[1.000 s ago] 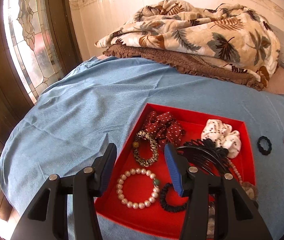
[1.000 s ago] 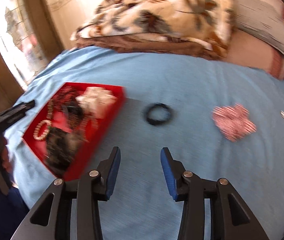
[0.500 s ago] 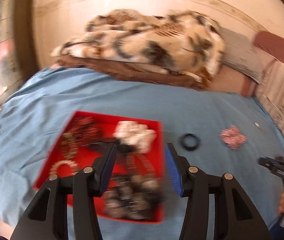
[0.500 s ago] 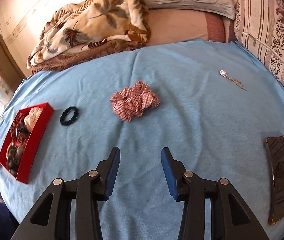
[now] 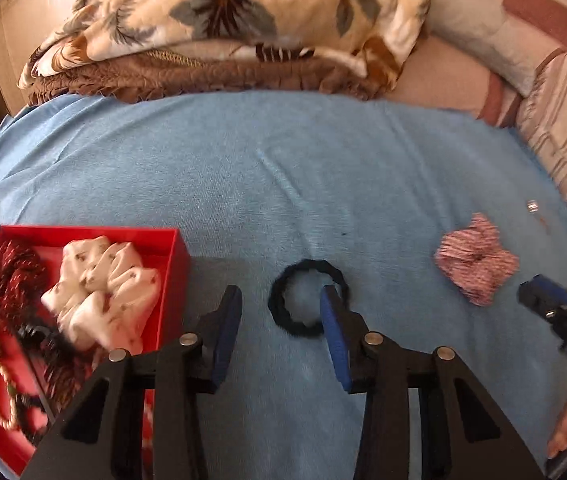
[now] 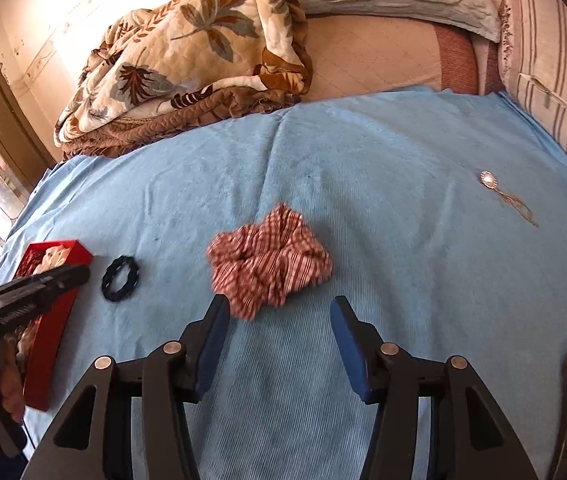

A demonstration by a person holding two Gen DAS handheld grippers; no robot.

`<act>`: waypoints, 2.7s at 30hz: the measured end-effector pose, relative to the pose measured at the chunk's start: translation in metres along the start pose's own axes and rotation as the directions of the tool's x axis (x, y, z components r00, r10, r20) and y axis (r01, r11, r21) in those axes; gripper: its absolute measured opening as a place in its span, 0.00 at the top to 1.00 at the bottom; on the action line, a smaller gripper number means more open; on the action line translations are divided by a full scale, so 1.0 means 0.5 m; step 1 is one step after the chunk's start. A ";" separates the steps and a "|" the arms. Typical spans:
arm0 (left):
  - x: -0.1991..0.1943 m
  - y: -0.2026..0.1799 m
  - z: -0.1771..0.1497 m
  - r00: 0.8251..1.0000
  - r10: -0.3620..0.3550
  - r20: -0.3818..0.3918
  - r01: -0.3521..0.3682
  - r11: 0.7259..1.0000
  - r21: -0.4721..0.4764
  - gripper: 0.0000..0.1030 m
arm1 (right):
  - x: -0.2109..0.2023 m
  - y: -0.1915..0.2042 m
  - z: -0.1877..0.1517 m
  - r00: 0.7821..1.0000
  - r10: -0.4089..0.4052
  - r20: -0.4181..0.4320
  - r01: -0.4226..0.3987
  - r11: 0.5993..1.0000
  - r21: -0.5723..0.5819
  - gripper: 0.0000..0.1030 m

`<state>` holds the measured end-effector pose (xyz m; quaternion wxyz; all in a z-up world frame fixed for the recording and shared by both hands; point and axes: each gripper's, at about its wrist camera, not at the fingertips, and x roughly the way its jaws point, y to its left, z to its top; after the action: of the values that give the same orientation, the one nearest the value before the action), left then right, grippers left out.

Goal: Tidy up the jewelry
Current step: 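Move left tool to the black hair tie while right tool approaches red gingham scrunchie, then grasp the black hair tie with left tool while right tool grasps red gingham scrunchie, then lift the hair tie and gingham scrunchie and carry both toward the red tray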

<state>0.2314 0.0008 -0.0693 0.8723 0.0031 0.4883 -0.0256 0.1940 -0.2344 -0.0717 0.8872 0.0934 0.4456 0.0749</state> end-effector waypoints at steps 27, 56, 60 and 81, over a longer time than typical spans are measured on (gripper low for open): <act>-0.002 -0.061 -0.041 0.996 -0.087 -0.007 0.087 0.992 0.091 0.93 | 0.051 -0.005 0.028 0.998 0.063 -0.007 -0.063 0.997 0.047 0.87; -0.404 -0.027 -0.202 0.976 -0.063 0.208 0.049 0.996 0.074 0.93 | -0.217 0.123 -0.088 0.987 0.124 0.102 -0.120 0.992 -0.050 0.87; -0.437 -0.034 -0.217 0.969 -0.038 0.244 0.017 0.996 0.088 0.93 | -0.241 0.136 -0.095 0.985 0.132 0.113 -0.126 0.990 -0.058 0.87; -0.516 0.099 -0.259 0.948 0.100 0.301 -0.091 0.995 -0.046 0.93 | -0.334 0.253 -0.114 0.970 0.187 0.157 -0.160 0.973 -0.167 0.87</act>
<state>-0.0112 0.0651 0.0819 0.9369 0.0089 0.3486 0.0242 0.0429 -0.1417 0.0539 0.9168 0.0696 0.3506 0.1782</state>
